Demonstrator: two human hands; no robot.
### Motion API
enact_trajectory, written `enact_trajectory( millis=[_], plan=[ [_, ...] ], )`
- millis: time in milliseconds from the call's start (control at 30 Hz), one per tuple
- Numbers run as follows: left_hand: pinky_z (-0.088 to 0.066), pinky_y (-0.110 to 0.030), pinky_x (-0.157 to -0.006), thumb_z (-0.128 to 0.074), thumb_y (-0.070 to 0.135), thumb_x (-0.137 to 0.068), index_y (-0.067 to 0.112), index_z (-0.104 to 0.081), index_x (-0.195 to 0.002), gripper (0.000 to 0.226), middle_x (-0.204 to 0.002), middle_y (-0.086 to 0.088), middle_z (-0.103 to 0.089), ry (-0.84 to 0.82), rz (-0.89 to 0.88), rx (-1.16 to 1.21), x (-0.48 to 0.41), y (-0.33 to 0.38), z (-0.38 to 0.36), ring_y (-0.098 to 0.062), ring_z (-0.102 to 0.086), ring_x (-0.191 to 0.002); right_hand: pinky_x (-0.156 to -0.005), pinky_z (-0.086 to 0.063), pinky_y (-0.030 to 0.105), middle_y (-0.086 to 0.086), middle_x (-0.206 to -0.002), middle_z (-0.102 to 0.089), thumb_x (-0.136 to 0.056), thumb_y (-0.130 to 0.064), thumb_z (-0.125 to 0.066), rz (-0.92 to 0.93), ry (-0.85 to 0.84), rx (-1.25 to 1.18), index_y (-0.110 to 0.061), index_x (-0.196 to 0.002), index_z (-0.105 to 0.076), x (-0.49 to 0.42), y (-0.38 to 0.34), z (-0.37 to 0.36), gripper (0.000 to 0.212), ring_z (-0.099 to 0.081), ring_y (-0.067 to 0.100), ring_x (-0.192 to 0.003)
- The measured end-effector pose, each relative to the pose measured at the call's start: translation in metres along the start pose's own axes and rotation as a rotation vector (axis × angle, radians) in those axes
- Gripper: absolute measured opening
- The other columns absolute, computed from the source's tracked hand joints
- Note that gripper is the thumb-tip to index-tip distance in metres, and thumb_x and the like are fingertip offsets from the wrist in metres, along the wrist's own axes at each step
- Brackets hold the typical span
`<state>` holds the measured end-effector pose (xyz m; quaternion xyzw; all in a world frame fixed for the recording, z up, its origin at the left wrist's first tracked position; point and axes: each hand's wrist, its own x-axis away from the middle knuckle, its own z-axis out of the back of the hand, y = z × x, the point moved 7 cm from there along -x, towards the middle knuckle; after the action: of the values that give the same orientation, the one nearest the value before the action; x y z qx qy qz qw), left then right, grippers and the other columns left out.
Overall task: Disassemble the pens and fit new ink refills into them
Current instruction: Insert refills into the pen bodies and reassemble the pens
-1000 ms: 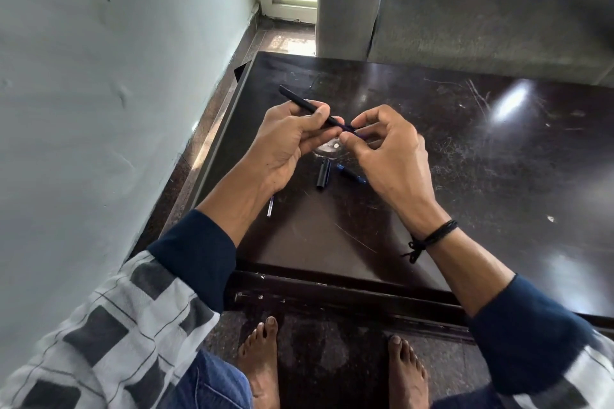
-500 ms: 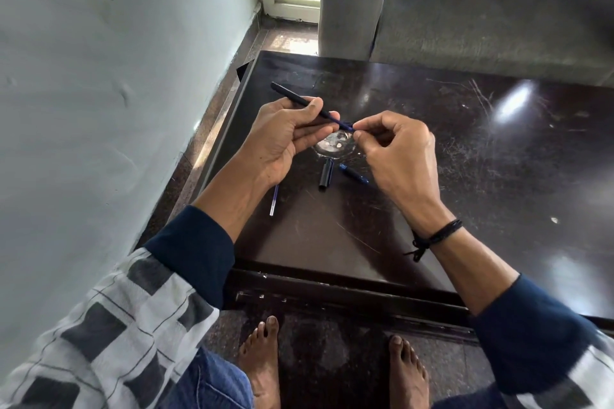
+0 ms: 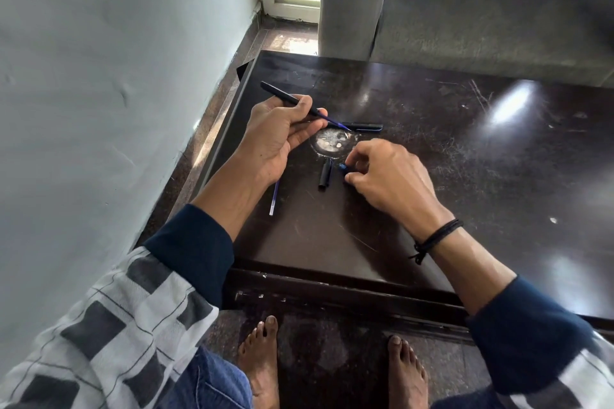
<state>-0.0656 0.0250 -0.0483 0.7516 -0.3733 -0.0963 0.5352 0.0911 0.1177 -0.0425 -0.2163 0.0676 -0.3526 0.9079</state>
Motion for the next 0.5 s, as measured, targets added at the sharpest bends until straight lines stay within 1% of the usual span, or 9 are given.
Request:
enact_trajectory(
  millis=[67,100,200,300,367,433,500],
  plan=[
    [-0.059,-0.022,-0.067,-0.066,0.004,-0.095,0.003,-0.065,-0.097,0.003,-0.089,-0.020,-0.075,-0.011,0.006,-0.006,0.001,-0.001,-0.001,-0.024,-0.076,-0.081,-0.073,-0.041,0.030,-0.007,-0.102,-0.070,-0.085,-0.021,-0.072,0.040,0.018,0.058,-0.028,-0.102,-0.072,0.001,-0.003,-0.002,0.018,-0.066,0.023,-0.101],
    [-0.059,-0.022,-0.067,-0.066,0.004,-0.095,0.003,-0.065,-0.096,0.003,-0.089,-0.020,-0.075,-0.014,0.007,-0.007,0.002,-0.001,-0.002,-0.024,-0.076,-0.081,-0.072,-0.041,0.031,-0.005,-0.104,-0.071,-0.086,-0.019,-0.070,0.051,0.023,0.080,-0.027,-0.102,-0.071,0.001,-0.004,-0.002,0.018,-0.066,0.025,-0.100],
    [-0.059,-0.023,-0.068,-0.066,0.004,-0.095,0.003,-0.065,-0.096,0.002,-0.090,-0.020,-0.075,-0.012,0.007,-0.005,0.002,0.000,-0.001,-0.025,-0.076,-0.083,-0.071,-0.043,0.033,-0.005,-0.098,-0.072,-0.083,-0.017,-0.064,0.026,0.020,0.065,-0.028,-0.104,-0.068,-0.001,0.001,0.000,0.025,-0.067,0.027,-0.094],
    [-0.059,-0.023,-0.068,-0.067,0.004,-0.094,0.003,-0.065,-0.095,0.002,-0.091,-0.021,-0.075,-0.008,0.002,-0.005,0.001,0.000,-0.001,-0.026,-0.076,-0.084,-0.073,-0.046,0.034,-0.008,-0.092,-0.073,-0.080,-0.022,-0.060,-0.022,0.058,-0.046,-0.031,-0.106,-0.069,-0.002,0.005,0.010,0.029,-0.067,0.026,-0.090],
    [-0.059,-0.024,-0.068,-0.067,0.004,-0.094,0.003,-0.065,-0.096,0.003,-0.092,-0.022,-0.075,-0.004,0.002,-0.005,0.000,0.000,0.000,-0.027,-0.076,-0.086,-0.069,-0.044,0.032,-0.012,-0.082,-0.069,-0.081,-0.024,-0.061,-0.028,0.117,-0.126,-0.033,-0.101,-0.071,-0.002,0.005,0.018,0.024,-0.066,0.020,-0.084],
    [-0.059,-0.024,-0.068,-0.067,0.004,-0.094,0.003,-0.065,-0.097,0.004,-0.092,-0.021,-0.075,-0.002,0.005,-0.008,0.000,-0.001,0.000,-0.027,-0.076,-0.086,-0.063,-0.040,0.028,-0.015,-0.077,-0.065,-0.082,-0.026,-0.062,-0.026,0.180,-0.194,-0.035,-0.097,-0.071,-0.002,0.004,0.026,0.020,-0.064,0.011,-0.077],
    [-0.059,-0.024,-0.068,-0.067,0.004,-0.094,0.003,-0.065,-0.097,0.004,-0.091,-0.021,-0.076,-0.004,0.009,-0.009,-0.001,-0.001,0.001,-0.027,-0.076,-0.086,-0.060,-0.038,0.020,-0.015,-0.075,-0.065,-0.083,-0.027,-0.062,-0.024,0.217,-0.238,-0.036,-0.096,-0.069,-0.002,0.003,0.031,0.018,-0.061,0.001,-0.075]
  ],
)
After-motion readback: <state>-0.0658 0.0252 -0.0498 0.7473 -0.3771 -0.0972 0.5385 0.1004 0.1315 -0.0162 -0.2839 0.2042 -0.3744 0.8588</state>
